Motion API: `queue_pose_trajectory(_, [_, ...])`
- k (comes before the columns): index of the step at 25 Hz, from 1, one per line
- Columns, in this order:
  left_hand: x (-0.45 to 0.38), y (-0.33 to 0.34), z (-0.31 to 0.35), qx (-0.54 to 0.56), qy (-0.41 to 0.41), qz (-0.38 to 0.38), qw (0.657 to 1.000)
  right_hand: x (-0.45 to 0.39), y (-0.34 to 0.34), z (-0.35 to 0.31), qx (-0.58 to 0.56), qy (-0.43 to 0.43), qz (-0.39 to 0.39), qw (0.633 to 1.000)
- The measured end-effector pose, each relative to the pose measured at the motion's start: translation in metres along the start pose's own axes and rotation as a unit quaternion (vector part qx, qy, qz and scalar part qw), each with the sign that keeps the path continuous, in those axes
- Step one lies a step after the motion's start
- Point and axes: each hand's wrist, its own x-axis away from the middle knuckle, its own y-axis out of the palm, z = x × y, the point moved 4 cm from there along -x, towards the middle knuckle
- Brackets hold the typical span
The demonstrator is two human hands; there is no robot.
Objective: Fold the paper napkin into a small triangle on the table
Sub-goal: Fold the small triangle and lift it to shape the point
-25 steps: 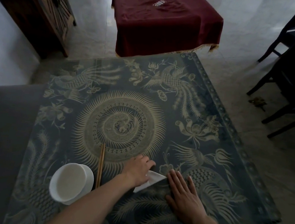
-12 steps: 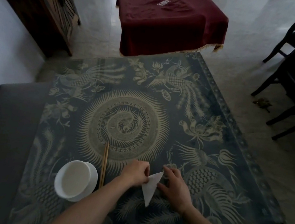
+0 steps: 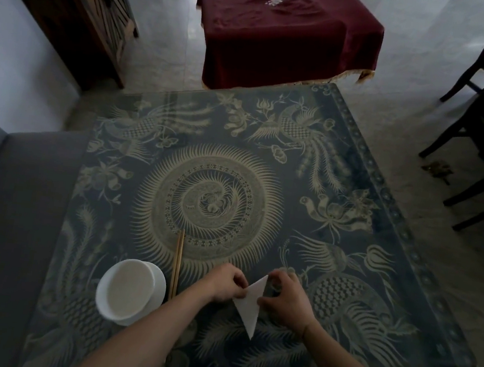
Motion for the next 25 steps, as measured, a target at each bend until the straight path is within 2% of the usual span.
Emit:
queue_pose_trajectory(4, [0.004,-0.002,-0.001,0.018,0.007,0.031,0.999,-0.004,0.002,-0.003,0.047,-0.027,-0.010,0.999])
queue_pose_trajectory(10, [0.018,0.000,-0.004,-0.082,0.065,0.117,0.988,0.009,0.007,-0.006,0.101,-0.055,0.042,0.992])
queue_pose_trajectory(15, [0.026,0.001,-0.005,-0.081,0.096,0.142,0.982,0.016,0.003,-0.009,0.119,-0.095,0.071,0.986])
queue_pose_trajectory(20, [0.031,0.007,-0.008,-0.071,0.086,0.145,0.983,0.028,0.003,-0.013,0.128,-0.149,0.101,0.975])
queue_pose_trajectory(25, [0.031,0.013,-0.010,-0.085,0.087,0.147,0.982,0.032,0.002,-0.011,0.128,-0.189,0.086,0.970])
